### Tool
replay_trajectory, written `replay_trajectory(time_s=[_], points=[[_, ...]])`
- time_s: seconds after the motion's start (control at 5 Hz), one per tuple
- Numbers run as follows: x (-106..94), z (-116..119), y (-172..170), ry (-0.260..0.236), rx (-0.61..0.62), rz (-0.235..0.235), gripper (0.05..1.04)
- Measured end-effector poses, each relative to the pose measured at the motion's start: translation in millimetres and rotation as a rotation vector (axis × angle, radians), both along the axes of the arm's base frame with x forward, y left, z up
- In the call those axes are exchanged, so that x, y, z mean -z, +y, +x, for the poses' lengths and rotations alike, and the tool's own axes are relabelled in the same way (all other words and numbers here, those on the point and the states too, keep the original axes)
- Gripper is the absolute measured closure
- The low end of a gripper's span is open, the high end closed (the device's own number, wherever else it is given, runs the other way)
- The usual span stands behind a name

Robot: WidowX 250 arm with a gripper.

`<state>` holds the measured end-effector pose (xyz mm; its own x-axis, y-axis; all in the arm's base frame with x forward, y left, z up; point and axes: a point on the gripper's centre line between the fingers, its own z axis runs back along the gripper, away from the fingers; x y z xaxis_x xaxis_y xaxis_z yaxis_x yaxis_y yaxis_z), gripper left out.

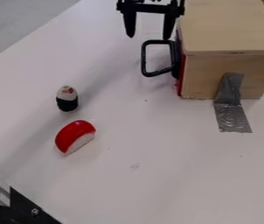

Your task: Close the drawer

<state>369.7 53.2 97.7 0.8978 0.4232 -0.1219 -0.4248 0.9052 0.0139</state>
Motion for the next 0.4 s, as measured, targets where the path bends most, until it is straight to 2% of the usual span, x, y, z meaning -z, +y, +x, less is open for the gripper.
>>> replay_trajectory(time_s=[0.4], points=[[-9.8, -9.6, 3.5, -0.024, 0.012, -0.018, 0.1]])
